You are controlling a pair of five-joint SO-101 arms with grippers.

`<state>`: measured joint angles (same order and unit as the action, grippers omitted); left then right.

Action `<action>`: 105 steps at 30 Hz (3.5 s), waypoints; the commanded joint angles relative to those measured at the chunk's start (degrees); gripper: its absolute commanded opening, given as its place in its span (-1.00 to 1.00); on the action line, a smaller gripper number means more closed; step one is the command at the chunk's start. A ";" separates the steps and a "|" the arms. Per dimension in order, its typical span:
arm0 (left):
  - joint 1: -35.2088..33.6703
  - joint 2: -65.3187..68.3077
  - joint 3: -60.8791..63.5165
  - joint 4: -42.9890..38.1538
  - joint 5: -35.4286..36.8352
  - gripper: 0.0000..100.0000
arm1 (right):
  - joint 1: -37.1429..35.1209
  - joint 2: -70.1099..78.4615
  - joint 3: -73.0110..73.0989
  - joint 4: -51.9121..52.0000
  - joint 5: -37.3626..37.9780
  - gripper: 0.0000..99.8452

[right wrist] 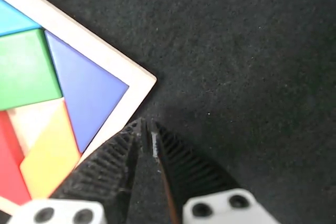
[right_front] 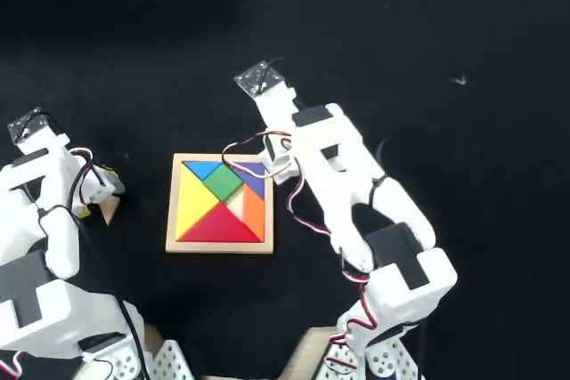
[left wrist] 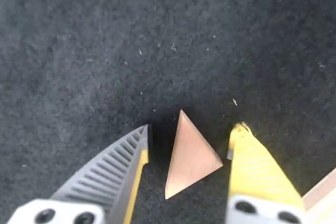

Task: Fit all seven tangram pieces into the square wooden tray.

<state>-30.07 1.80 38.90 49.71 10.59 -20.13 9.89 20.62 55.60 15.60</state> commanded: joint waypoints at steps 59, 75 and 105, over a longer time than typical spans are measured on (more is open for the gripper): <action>6.37 -11.60 9.98 -6.07 -24.79 -0.59 | 0.44 -2.95 1.01 -1.85 0.44 -0.98; 6.64 -12.48 10.33 -5.54 -24.35 -0.62 | 0.44 -2.95 1.01 -1.93 0.62 -0.98; 5.93 -17.67 11.38 -5.19 -24.88 -0.37 | 3.60 -2.95 0.04 -1.76 0.44 -0.98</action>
<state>-23.47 -23.25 53.58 47.69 -15.69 -17.14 9.89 21.85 54.55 15.96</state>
